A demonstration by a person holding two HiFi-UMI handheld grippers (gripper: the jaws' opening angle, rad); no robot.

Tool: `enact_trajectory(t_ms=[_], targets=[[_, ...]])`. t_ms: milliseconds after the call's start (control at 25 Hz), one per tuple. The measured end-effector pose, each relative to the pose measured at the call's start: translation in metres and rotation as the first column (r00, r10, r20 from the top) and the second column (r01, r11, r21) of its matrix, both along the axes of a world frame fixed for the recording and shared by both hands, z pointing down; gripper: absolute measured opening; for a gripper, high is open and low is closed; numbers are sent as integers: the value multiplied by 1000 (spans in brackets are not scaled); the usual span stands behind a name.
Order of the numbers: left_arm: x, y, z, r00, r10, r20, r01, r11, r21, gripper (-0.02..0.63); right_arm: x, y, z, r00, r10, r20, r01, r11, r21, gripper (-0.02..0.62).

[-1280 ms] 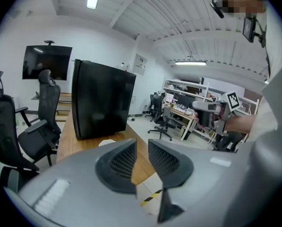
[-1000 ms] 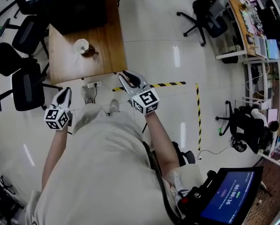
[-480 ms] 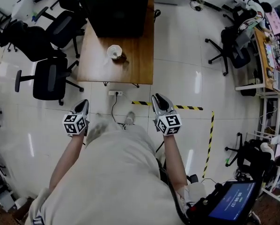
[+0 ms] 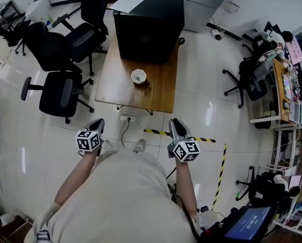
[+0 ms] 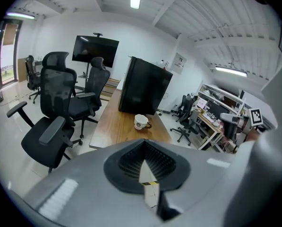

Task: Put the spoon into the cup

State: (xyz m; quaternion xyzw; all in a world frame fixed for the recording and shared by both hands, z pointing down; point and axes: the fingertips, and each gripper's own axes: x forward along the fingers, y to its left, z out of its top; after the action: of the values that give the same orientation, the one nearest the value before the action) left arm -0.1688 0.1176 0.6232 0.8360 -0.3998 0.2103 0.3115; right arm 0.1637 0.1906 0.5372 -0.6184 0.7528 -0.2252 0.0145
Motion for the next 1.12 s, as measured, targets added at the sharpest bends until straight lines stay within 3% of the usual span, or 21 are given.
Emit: enact_trajectory(t_ms=[280, 520, 640, 840, 960, 1120], targets=[[-39, -23, -14, 998, 50, -39, -50, 999, 12, 0, -39, -25, -7, 998, 59, 10, -59, 998, -28, 67], [-67, -37, -7, 995, 95, -18, -95, 995, -7, 0, -76, -26, 0, 993, 102, 59, -97, 992, -81, 58], [-75, -38, -2, 993, 113, -43, -114, 993, -22, 0, -91, -21, 9, 994, 108, 2, -107, 985, -133, 5], [-84, -43, 12, 986, 149, -72, -153, 987, -48, 0, -113, -15, 4, 991, 117, -69, -125, 983, -131, 5], [-76, -46, 7, 972, 138, -191, -151, 987, -60, 0, -117, -11, -3, 988, 130, -81, -138, 985, -104, 5], [-48, -47, -25, 897, 181, -403, -199, 980, -1, 0, -116, -8, -3, 987, 146, -61, -152, 984, -94, 5]])
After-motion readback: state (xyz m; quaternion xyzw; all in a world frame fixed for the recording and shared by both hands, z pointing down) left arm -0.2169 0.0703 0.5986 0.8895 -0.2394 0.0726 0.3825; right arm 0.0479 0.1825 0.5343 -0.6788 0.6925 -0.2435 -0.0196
